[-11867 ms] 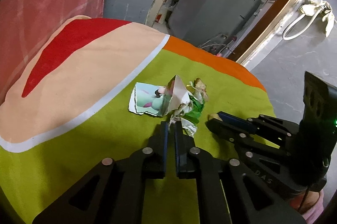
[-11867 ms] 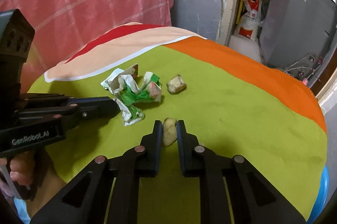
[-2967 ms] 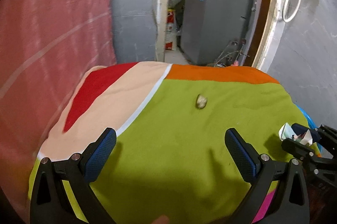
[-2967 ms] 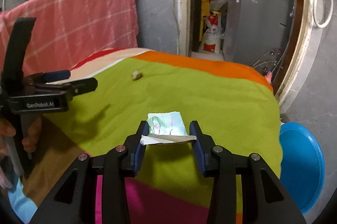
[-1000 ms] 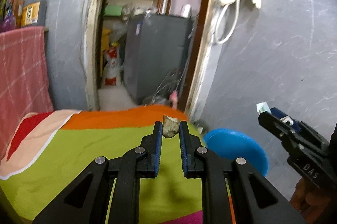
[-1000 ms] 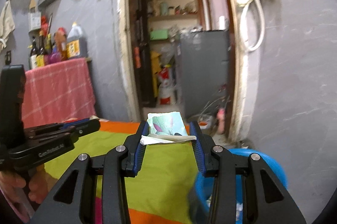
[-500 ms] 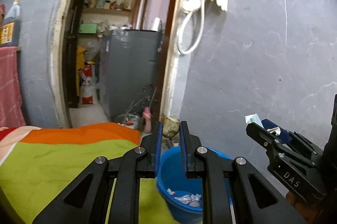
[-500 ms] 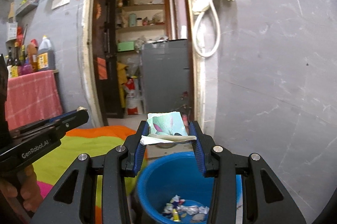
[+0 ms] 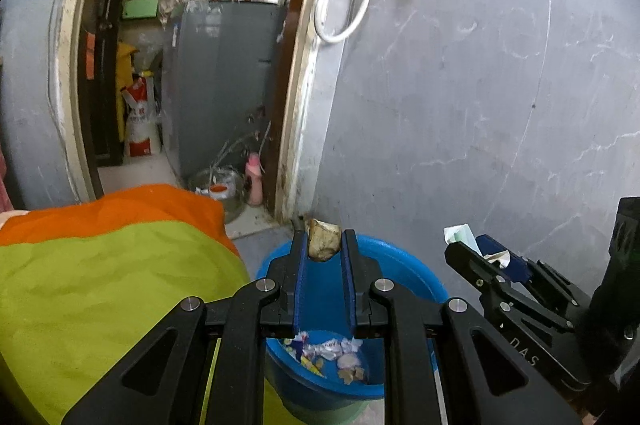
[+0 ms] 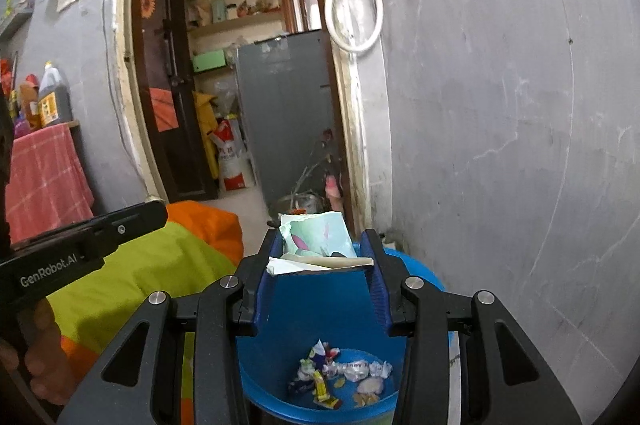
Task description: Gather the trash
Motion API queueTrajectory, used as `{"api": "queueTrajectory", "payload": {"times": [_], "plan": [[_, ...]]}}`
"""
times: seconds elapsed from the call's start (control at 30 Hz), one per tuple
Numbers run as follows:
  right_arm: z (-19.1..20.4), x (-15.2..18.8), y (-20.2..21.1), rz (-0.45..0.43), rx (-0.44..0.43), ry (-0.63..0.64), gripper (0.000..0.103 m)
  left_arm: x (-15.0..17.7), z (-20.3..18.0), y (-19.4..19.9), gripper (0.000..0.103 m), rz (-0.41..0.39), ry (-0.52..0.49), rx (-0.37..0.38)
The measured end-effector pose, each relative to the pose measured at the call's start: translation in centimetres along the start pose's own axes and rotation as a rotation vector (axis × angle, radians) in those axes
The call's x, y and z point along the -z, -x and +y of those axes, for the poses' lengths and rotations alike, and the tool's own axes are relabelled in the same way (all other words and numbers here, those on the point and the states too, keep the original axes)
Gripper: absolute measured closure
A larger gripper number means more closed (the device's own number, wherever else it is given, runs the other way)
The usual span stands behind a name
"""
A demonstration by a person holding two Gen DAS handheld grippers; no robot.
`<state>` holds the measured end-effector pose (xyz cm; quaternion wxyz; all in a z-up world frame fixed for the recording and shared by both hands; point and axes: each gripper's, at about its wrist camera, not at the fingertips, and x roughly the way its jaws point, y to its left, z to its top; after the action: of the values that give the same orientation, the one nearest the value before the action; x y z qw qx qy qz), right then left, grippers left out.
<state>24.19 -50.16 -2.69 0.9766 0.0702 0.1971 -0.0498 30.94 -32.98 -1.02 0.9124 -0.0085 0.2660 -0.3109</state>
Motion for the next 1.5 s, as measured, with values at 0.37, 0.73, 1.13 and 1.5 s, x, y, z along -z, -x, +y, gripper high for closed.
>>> {"api": "queueTrajectory", "payload": {"times": [0.37, 0.73, 1.13, 1.5], "plan": [[-0.9, 0.8, -1.2, 0.05, 0.014, -0.02, 0.064, 1.4, -0.2, -3.0, 0.089, 0.118, -0.004, -0.001], [-1.4, 1.0, -2.0, 0.075, 0.015, -0.036, 0.056, 1.6, 0.4, -3.3, 0.083, 0.137, 0.024, 0.003], [-1.3, -0.5, 0.0, 0.019, 0.034, -0.037, 0.048, 0.3, 1.5, -0.8, 0.041, 0.042, 0.08, -0.036], [-0.4, -2.4, 3.5, -0.043, 0.042, -0.021, 0.022, -0.7, 2.6, 4.5, 0.002, -0.087, 0.072, -0.133]]}}
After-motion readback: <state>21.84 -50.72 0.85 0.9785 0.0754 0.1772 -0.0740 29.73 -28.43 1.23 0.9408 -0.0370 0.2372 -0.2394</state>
